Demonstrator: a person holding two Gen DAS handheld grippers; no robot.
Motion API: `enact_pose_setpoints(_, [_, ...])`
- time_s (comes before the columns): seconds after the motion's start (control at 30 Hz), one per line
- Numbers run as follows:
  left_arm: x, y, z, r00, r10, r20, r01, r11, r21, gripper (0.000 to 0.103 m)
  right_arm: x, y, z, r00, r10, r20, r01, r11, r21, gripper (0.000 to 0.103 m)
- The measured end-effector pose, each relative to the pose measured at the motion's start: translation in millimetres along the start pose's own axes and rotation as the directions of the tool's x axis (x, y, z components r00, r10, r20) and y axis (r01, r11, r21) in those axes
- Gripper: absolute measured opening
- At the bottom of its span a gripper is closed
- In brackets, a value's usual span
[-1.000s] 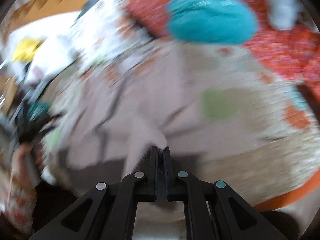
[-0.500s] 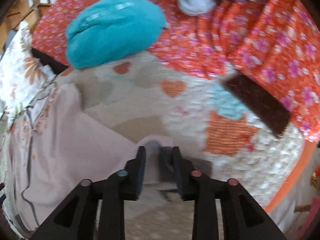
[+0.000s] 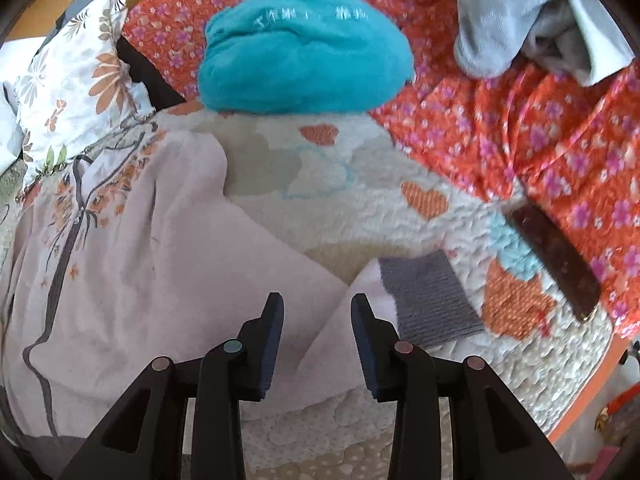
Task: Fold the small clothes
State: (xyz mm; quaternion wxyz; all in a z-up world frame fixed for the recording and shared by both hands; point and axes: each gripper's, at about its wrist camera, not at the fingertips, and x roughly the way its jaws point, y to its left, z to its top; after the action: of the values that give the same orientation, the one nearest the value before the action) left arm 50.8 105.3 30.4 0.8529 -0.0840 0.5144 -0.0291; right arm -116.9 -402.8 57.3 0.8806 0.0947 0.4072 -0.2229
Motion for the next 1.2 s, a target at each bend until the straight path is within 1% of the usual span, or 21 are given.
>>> enact_pose_setpoints(0.03, [-4.1,9.8,5.2,0.998,0.061,0.030,-0.060,0.998,-0.024,0.008,-1.1,-0.8,0.2,1.000,-0.004,0.005,0.004,1.000,0.002,0.038])
enact_pose_setpoints(0.1, [-12.2,25.5,12.9,0.981,0.180,0.077,-0.174,0.982,-0.073,0.008,0.2,-3.2,0.9,1.000,-0.006,0.001,0.006,1.000,0.017,0.038])
enact_pose_setpoints(0.13, [-17.9,37.5,17.4,0.956,0.271,0.108,-0.259,0.959,-0.112,0.008,2.0,-5.5,1.3,1.000,-0.003,-0.007,0.003,1.000,0.030,0.038])
enact_pose_setpoints(0.2, [-24.0,50.3,22.7,0.924,0.361,0.125,-0.340,0.926,-0.162,0.011,4.4,-8.1,1.6,1.000,0.012,-0.023,-0.010,0.998,0.055,0.038])
enact_pose_setpoints(0.27, [-28.7,55.4,26.4,0.915,0.380,0.134,-0.352,0.915,-0.197,0.015,6.4,-9.7,0.6,0.999,0.024,-0.034,-0.022,0.997,0.077,0.038])
enact_pose_setpoints(0.3, [-31.4,55.1,27.1,0.915,0.378,0.144,-0.345,0.915,-0.207,0.023,7.0,-9.8,0.2,0.999,0.024,-0.037,-0.021,0.997,0.079,0.038])
enact_pose_setpoints(0.33, [-36.5,52.0,26.0,0.916,0.365,0.164,-0.329,0.921,-0.210,0.027,7.0,-9.8,-0.2,0.999,0.021,-0.037,-0.018,0.997,0.080,0.039])
enact_pose_setpoints(0.4, [-45.3,45.8,22.1,0.921,0.332,0.201,-0.291,0.934,-0.209,0.047,6.2,-10.6,-1.0,0.999,0.014,-0.034,-0.011,0.996,0.084,0.043])
enact_pose_setpoints(0.43, [-52.7,39.2,20.0,0.923,0.304,0.238,-0.257,0.944,-0.210,0.052,5.6,-11.2,-1.3,0.999,0.011,-0.033,-0.008,0.996,0.088,0.046])
enact_pose_setpoints(0.5, [-62.5,28.1,17.8,0.918,0.276,0.283,-0.223,0.953,-0.206,0.064,4.7,-13.9,-1.6,1.000,0.009,-0.029,-0.007,0.995,0.099,0.047])
enact_pose_setpoints(0.53, [-67.4,21.9,16.8,0.915,0.262,0.308,-0.206,0.957,-0.202,0.066,4.2,-15.0,-1.8,1.000,0.007,-0.027,-0.004,0.994,0.105,0.047])
enact_pose_setpoints(0.6, [-77.2,11.0,9.5,0.909,0.231,0.348,-0.170,0.966,-0.197,0.075,3.7,-18.1,-2.2,1.000,0.002,-0.027,0.001,0.993,0.121,0.048])
enact_pose_setpoints(0.63, [-80.7,5.5,6.5,0.908,0.209,0.362,-0.148,0.971,-0.189,0.076,3.7,-19.7,-2.5,1.000,0.002,-0.027,0.001,0.992,0.129,0.048])
enact_pose_setpoints(0.7, [-82.5,-8.5,1.9,0.919,0.143,0.368,-0.092,0.984,-0.152,0.077,3.3,-23.4,-3.2,1.000,0.008,-0.028,-0.004,0.989,0.150,0.048])
enact_pose_setpoints(0.73, [-80.4,-20.4,-0.2,0.929,0.096,0.357,-0.057,0.991,-0.117,0.078,2.6,-24.5,-3.8,1.000,0.010,-0.027,-0.006,0.987,0.161,0.048])
enact_pose_setpoints(0.83, [-70.3,-52.3,-6.0,0.950,0.015,0.312,-0.004,0.999,-0.036,0.078,-3.5,-33.0,-3.6,1.000,0.013,0.002,-0.014,0.981,0.191,0.048])
enact_pose_setpoints(0.97, [-60.1,-90.9,-15.2,0.960,-0.034,0.276,0.015,0.997,0.071,0.078,-33.0,-64.7,0.0,0.996,-0.001,0.092,-0.023,0.966,0.256,0.049])
enact_pose_setpoints(1.03, [-60.0,-103.0,-20.2,0.961,-0.063,0.270,0.034,0.993,0.112,0.078,-48.9,-86.4,-4.2,0.992,-0.017,0.121,-0.022,0.949,0.315,0.060])
enact_pose_setpoints(1.07, [-60.2,-106.8,-21.8,0.960,-0.072,0.269,0.038,0.991,0.127,0.078,-56.2,-99.4,-9.4,0.992,-0.021,0.128,-0.026,0.936,0.351,0.061])
enact_pose_setpoints(1.13, [-59.2,-113.1,-24.0,0.961,-0.079,0.264,0.038,0.987,0.156,0.078,-62.5,-119.5,-20.1,0.994,-0.022,0.110,-0.024,0.918,0.396,0.062])
enact_pose_setpoints(1.2, [-57.7,-113.7,-25.8,0.964,-0.081,0.253,0.041,0.986,0.161,0.078,-60.1,-133.6,-32.0,0.998,-0.019,0.062,-0.008,0.910,0.414,0.062])
